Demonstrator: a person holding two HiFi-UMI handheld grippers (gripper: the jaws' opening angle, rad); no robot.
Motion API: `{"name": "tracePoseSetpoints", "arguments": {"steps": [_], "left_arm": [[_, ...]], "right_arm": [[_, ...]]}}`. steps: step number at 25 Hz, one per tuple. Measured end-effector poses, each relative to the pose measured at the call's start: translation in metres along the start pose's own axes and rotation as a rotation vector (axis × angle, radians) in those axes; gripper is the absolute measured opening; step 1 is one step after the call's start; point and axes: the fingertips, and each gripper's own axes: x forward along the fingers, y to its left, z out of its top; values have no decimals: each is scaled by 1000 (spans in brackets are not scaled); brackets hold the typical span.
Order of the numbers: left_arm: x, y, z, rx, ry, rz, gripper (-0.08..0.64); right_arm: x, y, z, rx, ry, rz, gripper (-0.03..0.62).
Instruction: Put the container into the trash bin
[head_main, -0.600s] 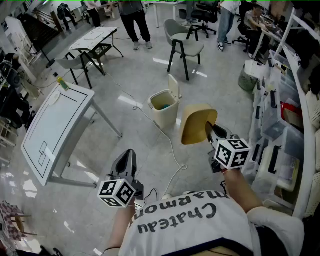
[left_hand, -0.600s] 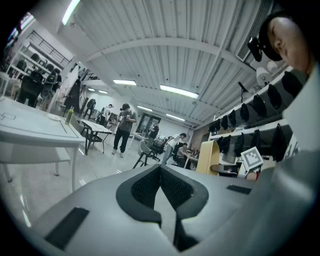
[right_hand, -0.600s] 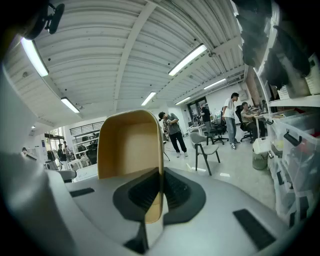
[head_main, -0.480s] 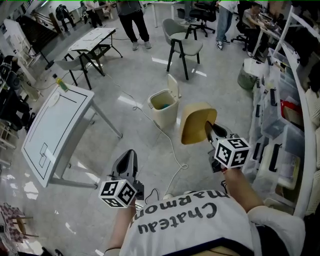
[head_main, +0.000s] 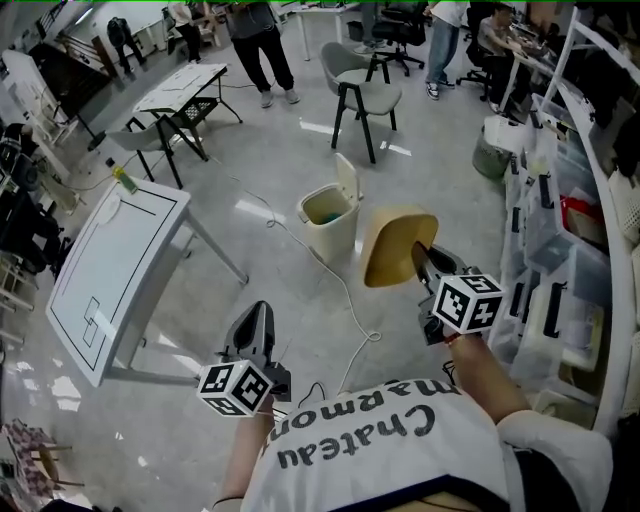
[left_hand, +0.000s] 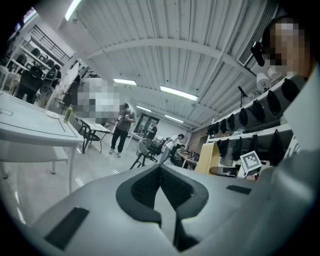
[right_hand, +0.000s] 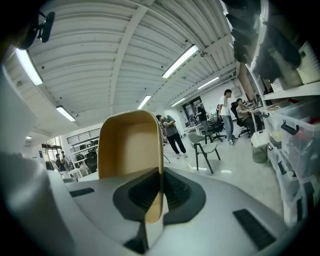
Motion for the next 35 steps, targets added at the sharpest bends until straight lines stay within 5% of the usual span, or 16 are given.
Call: {"name": "tracePoseSetpoints", "arguments": {"steps": [22,35], "left_arm": [[4,59,-2,-46,44,-24,21],[107,69,15,-49,39,-6,21]], "right_arm": [[45,44,-30,5,38,0,32],[130,-14,1,14,67,18,31]]}}
